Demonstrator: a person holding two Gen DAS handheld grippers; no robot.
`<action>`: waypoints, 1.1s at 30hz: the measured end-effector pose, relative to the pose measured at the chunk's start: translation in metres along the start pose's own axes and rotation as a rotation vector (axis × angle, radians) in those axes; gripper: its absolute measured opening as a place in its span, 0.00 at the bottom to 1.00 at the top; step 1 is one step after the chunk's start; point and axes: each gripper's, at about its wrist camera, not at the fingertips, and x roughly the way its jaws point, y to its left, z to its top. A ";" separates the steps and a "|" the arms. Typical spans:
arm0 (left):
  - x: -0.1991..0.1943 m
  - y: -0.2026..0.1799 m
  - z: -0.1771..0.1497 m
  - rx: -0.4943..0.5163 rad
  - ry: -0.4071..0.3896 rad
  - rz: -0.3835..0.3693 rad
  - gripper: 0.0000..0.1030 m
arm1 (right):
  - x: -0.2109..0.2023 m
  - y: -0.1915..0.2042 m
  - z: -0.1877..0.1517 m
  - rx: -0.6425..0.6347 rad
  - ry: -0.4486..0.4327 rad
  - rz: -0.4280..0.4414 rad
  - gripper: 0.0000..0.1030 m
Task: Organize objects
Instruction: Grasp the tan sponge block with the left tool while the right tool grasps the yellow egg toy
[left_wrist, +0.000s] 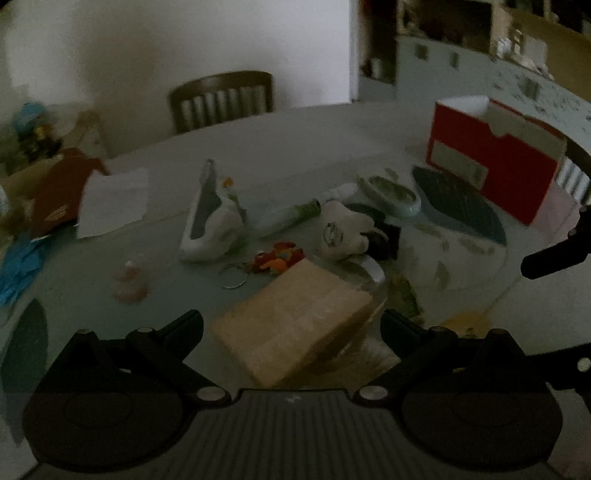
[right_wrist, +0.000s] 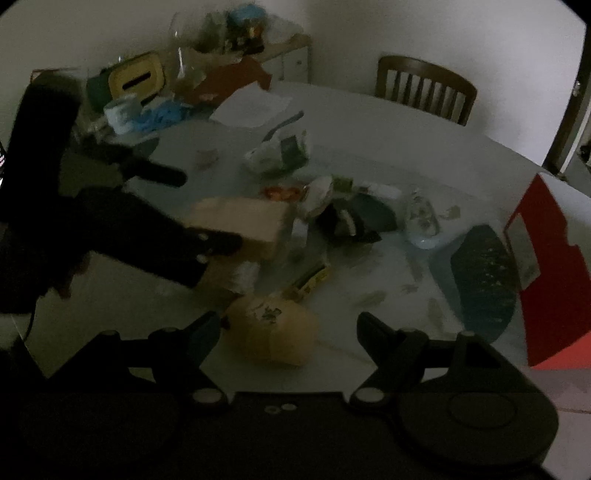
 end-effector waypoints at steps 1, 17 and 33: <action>0.004 0.004 0.001 0.016 0.009 -0.025 0.99 | 0.003 0.002 0.000 -0.007 0.007 0.002 0.78; 0.065 0.042 0.021 0.116 0.155 -0.339 1.00 | 0.049 0.012 0.001 -0.071 0.123 -0.015 0.78; 0.065 0.045 0.024 0.052 0.152 -0.339 0.81 | 0.054 0.005 0.003 -0.037 0.133 0.001 0.63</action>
